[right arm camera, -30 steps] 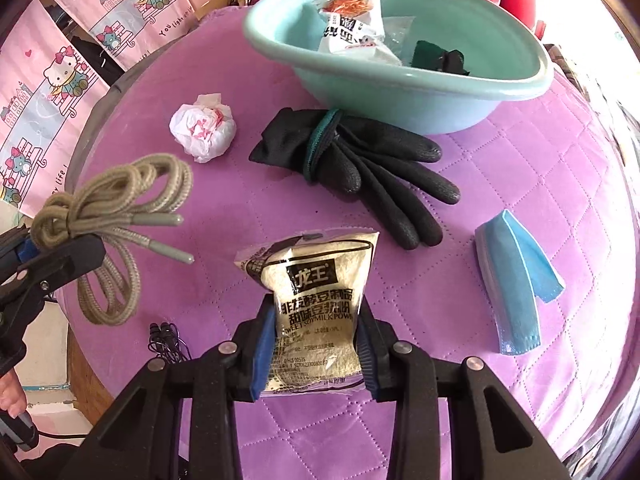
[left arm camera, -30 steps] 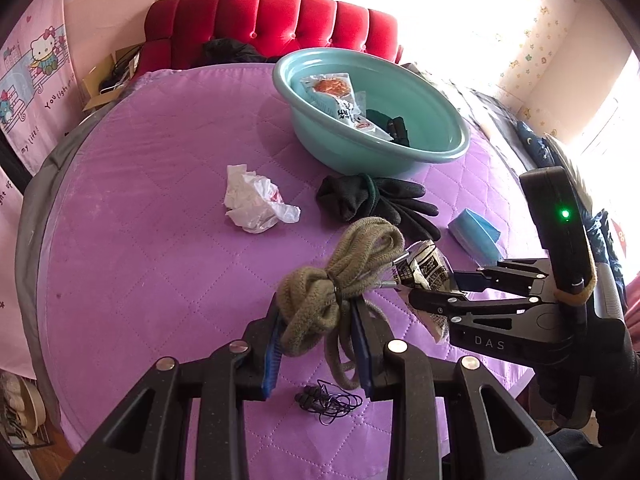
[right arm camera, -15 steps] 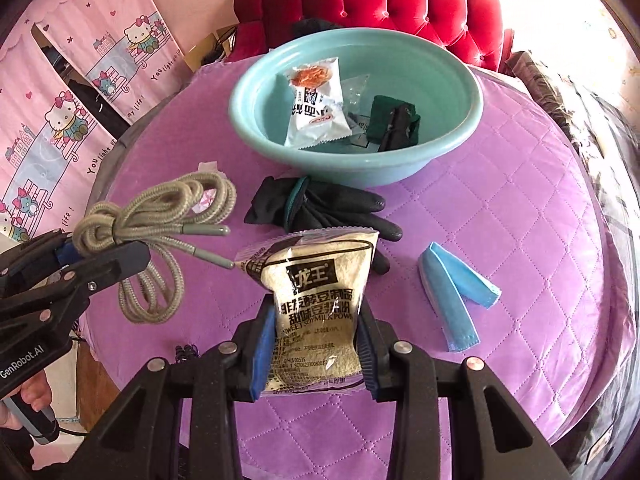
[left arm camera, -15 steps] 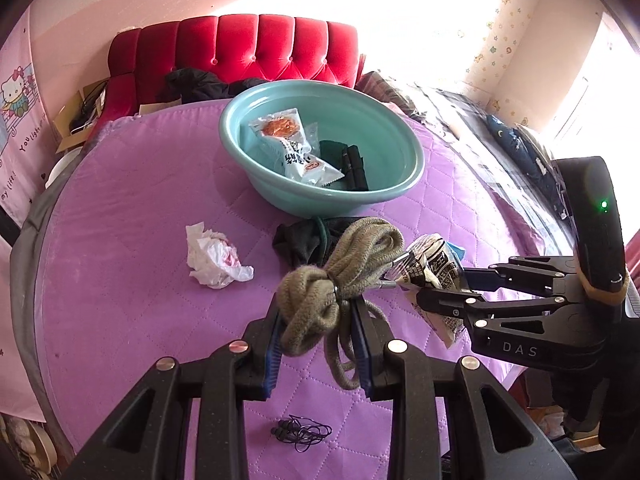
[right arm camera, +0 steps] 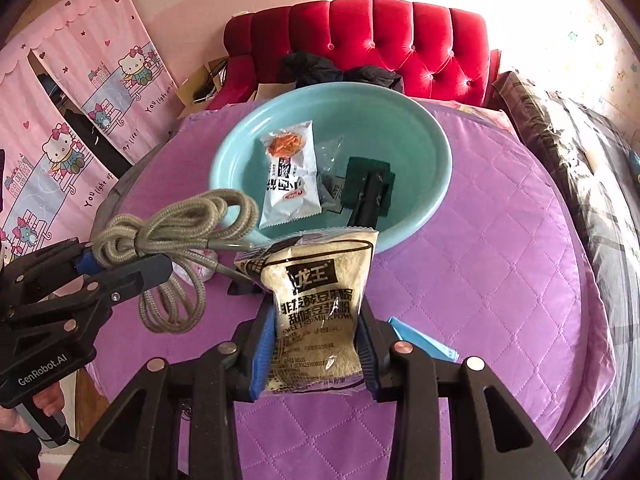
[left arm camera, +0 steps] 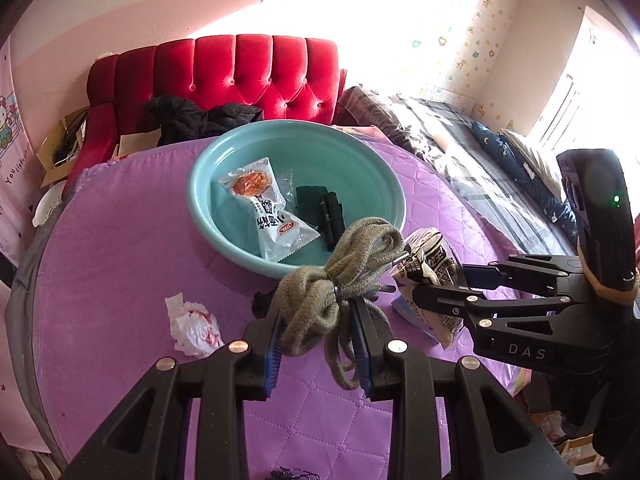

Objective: Organize soft objects
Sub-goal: 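Carry the rope and sachet over the teal basin with both grippers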

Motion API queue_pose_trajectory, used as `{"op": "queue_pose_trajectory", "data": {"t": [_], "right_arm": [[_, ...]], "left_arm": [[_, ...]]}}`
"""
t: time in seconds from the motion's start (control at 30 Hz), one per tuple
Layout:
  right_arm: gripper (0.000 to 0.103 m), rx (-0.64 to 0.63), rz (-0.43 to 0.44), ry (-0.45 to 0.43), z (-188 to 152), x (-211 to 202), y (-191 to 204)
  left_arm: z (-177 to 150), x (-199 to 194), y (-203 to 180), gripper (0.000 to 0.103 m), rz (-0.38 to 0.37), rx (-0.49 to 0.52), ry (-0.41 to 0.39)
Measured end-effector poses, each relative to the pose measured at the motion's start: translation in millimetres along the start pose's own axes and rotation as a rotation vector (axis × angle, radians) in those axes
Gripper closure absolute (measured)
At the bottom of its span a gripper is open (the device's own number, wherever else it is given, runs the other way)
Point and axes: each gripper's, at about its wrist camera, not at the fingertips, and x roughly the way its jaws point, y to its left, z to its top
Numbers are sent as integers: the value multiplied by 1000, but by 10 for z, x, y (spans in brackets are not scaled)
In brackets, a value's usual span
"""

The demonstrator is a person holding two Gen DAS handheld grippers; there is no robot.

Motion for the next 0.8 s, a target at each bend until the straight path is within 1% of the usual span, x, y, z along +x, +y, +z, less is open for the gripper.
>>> {"op": "queue_pose_trajectory", "data": {"t": [0.2, 0.43, 0.63, 0.8], "right_arm": [[63, 6, -5, -15, 271, 67, -104], [63, 10, -12, -18, 583, 265, -227], [63, 25, -12, -8, 850, 505, -344], [63, 32, -9, -2, 1018, 726, -419]], "left_arm": [[264, 147, 26, 70, -1, 12, 0], [551, 417, 104, 70, -2, 10, -2], [727, 683, 217, 70, 34, 13, 8], [837, 895, 334, 70, 46, 4, 23]]}}
